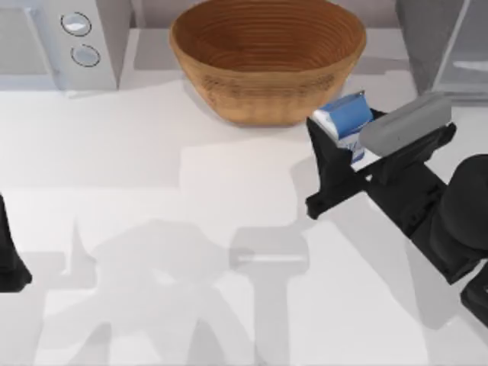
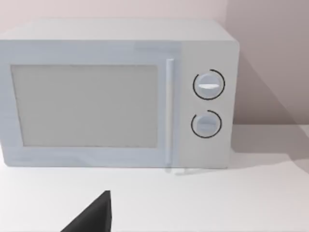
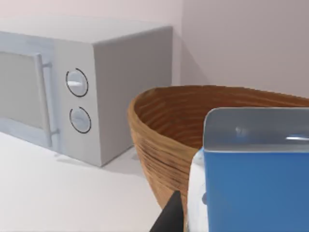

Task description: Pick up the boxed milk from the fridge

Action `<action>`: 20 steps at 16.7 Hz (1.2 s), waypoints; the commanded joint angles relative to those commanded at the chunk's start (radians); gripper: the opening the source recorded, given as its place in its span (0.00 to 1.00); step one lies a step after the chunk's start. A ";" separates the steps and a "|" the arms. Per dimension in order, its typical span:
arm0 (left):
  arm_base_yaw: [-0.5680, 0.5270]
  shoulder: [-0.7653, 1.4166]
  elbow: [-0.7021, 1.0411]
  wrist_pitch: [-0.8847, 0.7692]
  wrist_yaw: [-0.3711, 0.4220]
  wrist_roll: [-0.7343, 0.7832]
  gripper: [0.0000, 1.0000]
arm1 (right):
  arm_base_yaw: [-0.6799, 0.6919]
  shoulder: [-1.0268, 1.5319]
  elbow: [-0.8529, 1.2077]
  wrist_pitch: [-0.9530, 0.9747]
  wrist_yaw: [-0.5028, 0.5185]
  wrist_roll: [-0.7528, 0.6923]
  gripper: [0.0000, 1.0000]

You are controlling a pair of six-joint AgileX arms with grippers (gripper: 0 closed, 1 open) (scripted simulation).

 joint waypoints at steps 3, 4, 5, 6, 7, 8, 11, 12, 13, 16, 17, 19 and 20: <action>0.000 0.000 0.000 0.000 0.000 0.000 1.00 | 0.058 0.145 0.043 0.107 0.009 0.000 0.00; 0.000 0.000 0.000 0.000 0.000 0.000 1.00 | 0.078 0.195 0.056 0.142 0.012 0.000 0.00; 0.000 0.000 0.000 0.000 0.000 0.000 1.00 | 0.097 0.246 0.070 0.176 0.015 0.000 0.00; 0.000 0.000 0.000 0.000 0.000 0.000 1.00 | 0.116 0.298 0.084 0.212 0.018 0.000 0.00; 0.000 0.000 0.000 0.000 0.000 0.000 1.00 | 0.137 0.350 0.098 0.248 0.022 -0.001 0.00; 0.000 0.000 0.000 0.000 0.000 0.000 1.00 | 0.158 0.402 0.113 0.287 0.025 -0.001 0.00; 0.000 0.000 0.000 0.000 0.000 0.000 1.00 | 0.213 0.543 0.152 0.387 0.034 -0.001 0.00; 0.000 0.000 0.000 0.000 0.000 0.000 1.00 | 0.225 0.577 0.161 0.409 0.036 -0.001 0.00; 0.000 0.000 0.000 0.000 0.000 0.000 1.00 | 0.232 0.597 0.166 0.423 0.038 0.000 0.00; 0.000 0.000 0.000 0.000 0.000 0.000 1.00 | 0.238 0.613 0.170 0.434 0.039 0.000 0.00; 0.000 0.000 0.000 0.000 0.000 0.000 1.00 | 0.238 0.613 0.170 0.434 0.039 0.000 0.00; 0.000 0.000 0.000 0.000 0.000 0.000 1.00 | 0.238 0.613 0.170 0.434 0.039 0.000 0.00; 0.000 0.000 0.000 0.000 0.000 0.000 1.00 | 0.234 0.612 0.166 0.432 0.038 0.002 0.00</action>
